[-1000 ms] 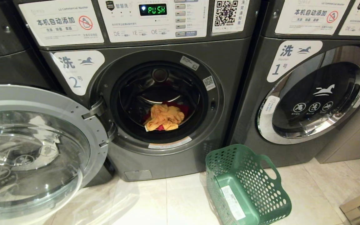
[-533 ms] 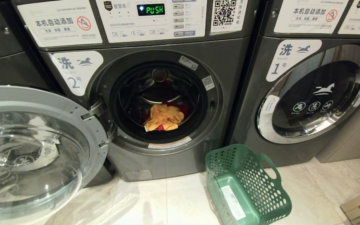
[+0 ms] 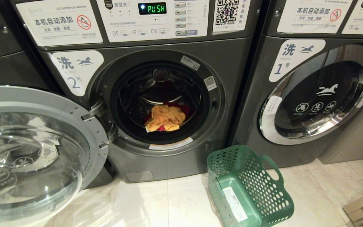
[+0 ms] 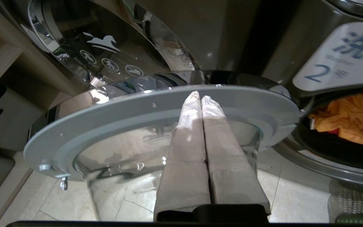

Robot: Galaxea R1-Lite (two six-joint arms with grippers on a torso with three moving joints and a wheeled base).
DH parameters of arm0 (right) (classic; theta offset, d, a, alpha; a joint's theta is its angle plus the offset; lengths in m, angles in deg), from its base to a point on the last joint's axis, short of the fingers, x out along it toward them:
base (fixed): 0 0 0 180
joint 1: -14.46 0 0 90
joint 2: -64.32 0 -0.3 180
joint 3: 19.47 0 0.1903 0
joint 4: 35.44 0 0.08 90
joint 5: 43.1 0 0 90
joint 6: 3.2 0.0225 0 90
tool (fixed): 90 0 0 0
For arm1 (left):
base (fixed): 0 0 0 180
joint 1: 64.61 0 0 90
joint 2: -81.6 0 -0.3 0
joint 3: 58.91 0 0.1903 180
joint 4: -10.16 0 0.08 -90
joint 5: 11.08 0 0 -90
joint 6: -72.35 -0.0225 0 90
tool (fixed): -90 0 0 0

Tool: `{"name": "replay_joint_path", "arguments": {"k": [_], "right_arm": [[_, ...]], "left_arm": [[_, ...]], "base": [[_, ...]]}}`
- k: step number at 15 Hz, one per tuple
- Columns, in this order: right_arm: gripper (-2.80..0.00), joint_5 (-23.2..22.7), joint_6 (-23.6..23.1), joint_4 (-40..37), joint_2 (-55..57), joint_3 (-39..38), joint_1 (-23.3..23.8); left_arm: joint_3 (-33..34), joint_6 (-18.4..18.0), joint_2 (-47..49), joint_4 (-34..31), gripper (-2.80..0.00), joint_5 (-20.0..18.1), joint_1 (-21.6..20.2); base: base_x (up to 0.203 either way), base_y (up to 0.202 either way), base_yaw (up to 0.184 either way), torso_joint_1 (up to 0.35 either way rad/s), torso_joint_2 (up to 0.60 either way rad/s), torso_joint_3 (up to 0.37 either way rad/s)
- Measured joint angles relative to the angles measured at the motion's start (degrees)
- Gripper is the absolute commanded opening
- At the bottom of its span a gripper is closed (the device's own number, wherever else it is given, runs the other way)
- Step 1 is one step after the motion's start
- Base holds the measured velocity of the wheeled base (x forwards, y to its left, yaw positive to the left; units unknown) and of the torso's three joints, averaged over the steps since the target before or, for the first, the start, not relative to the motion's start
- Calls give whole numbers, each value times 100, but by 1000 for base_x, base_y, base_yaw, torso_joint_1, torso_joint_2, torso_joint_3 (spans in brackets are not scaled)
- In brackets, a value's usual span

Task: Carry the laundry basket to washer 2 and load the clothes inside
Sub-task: Close the washing machine door with the left hand

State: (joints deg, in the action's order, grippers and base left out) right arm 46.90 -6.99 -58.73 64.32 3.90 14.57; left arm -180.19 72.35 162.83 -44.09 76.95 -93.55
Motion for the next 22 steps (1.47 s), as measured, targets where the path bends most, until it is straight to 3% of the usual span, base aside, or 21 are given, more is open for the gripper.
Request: {"name": "replay_joint_path", "arguments": {"k": [2, 5, 11, 14, 18, 22], "right_arm": [[-280, 0, -4, 0, 0, 0, -1], [-280, 10, 52, 0, 0, 0, -1], [-280, 52, 220, 6, 0, 0, -1], [-280, 62, 250, 11, 0, 0, -1], [-280, 60, 256, 15, 0, 0, -1], [-280, 62, 260, 15, 0, 0, -1]], "left_arm": [[-447, 2, 537, 112, -280, -399, -468], [-1070, 7, 1257, 192, -280, -794, -799], [-1245, -29, 1983, 119, -280, -799, -948], [-1251, -187, 2073, -429, -280, -780, -976], [-1243, -599, 1778, -1753, -280, -673, -959], [-1228, -623, 1362, -2736, -280, -690, -915]], "base": [[0, 0, 0, 0, 0, 0], [0, 0, 0, 0, 0, 0], [0, 0, 0, 0, 0, 0], [0, 0, 0, 0, 0, 0], [0, 0, 0, 0, 0, 0], [0, 0, 0, 0, 0, 0]]}}
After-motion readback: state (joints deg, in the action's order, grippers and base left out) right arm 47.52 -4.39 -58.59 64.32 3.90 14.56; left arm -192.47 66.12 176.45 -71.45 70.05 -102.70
